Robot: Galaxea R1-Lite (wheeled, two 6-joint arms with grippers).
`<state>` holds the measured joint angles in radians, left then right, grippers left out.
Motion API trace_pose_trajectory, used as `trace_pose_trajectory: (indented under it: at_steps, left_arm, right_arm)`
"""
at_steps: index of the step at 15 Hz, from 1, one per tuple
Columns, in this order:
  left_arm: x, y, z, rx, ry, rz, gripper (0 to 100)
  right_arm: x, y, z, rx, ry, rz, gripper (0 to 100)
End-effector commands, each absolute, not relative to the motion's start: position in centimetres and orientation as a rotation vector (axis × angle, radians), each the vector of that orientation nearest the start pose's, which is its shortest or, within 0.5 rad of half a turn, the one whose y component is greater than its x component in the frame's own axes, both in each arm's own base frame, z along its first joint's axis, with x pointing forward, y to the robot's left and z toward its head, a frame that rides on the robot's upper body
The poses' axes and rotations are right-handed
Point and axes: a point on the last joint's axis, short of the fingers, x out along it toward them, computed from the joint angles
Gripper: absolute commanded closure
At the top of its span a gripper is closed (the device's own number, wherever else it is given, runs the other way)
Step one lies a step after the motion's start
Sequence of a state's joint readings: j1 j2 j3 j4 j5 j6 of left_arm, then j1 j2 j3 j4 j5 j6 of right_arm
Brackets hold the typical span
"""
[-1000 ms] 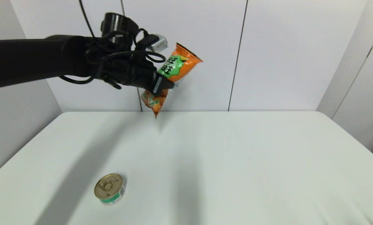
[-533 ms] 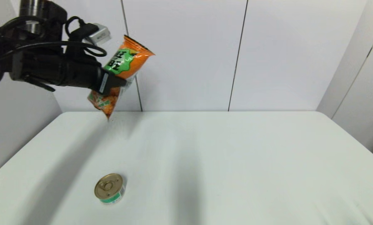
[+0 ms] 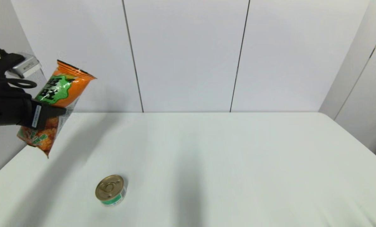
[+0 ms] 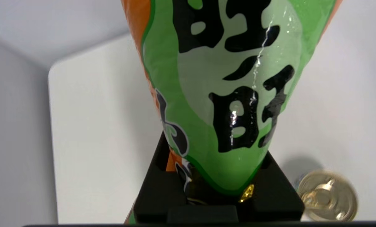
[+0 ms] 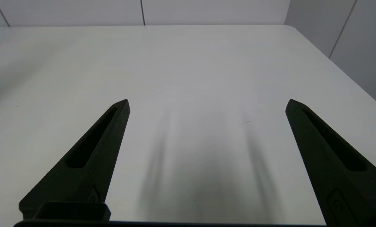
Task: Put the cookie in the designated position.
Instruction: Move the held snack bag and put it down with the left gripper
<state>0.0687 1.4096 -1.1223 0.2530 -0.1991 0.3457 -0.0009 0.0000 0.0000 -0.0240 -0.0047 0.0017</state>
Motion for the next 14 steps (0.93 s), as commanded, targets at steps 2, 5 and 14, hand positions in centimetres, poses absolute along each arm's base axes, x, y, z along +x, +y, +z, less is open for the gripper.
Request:
trace_pose_trajectory:
  at_steps: [2, 5, 14]
  left_arm:
    - [21.6, 2.0, 23.7, 0.182, 0.632, -0.123, 100]
    - [21.5, 2.0, 21.4, 0.131, 0.72, -0.118, 100]
    - [21.8, 2.1, 16.6, 0.117, 0.939, -0.101, 100]
  right_arm:
    - [-2.2, 0.0, 7.5, 0.002, -0.015, -0.006, 0]
    - [-2.2, 0.0, 7.5, 0.002, -0.015, -0.005, 0]
    - [-2.2, 0.0, 7.5, 0.002, -0.015, -0.005, 0]
